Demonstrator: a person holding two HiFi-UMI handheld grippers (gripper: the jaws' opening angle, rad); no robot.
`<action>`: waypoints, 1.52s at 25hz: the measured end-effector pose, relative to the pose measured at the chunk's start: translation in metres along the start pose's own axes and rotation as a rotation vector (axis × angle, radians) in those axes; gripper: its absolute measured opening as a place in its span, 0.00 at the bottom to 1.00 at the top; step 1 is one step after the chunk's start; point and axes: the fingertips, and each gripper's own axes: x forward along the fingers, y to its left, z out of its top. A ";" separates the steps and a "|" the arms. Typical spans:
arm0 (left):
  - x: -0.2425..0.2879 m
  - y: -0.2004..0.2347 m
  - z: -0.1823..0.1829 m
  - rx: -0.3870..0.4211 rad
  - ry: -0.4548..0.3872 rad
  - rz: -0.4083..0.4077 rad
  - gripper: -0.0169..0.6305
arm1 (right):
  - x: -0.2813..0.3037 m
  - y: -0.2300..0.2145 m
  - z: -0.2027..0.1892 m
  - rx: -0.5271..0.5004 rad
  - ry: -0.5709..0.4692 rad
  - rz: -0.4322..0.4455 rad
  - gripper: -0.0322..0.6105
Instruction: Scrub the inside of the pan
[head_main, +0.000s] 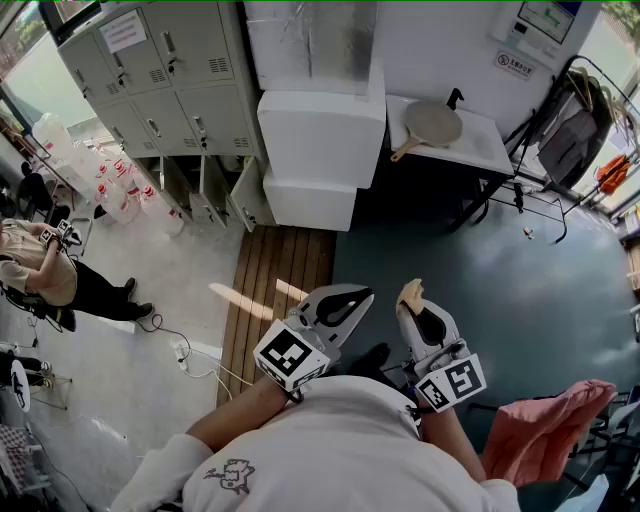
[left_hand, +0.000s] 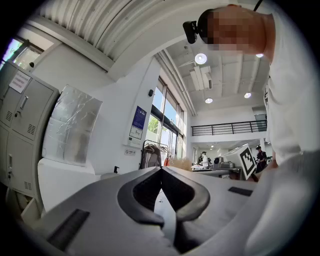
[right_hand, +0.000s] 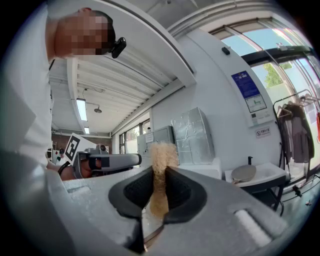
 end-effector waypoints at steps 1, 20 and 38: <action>0.001 -0.001 -0.001 0.001 0.001 0.001 0.03 | -0.001 -0.001 0.000 0.001 -0.001 0.001 0.12; 0.116 0.006 -0.039 -0.014 0.097 -0.027 0.03 | -0.021 -0.116 -0.025 0.077 0.054 -0.024 0.13; 0.318 0.017 -0.066 0.028 0.167 -0.114 0.03 | -0.038 -0.307 -0.007 0.041 0.034 0.025 0.13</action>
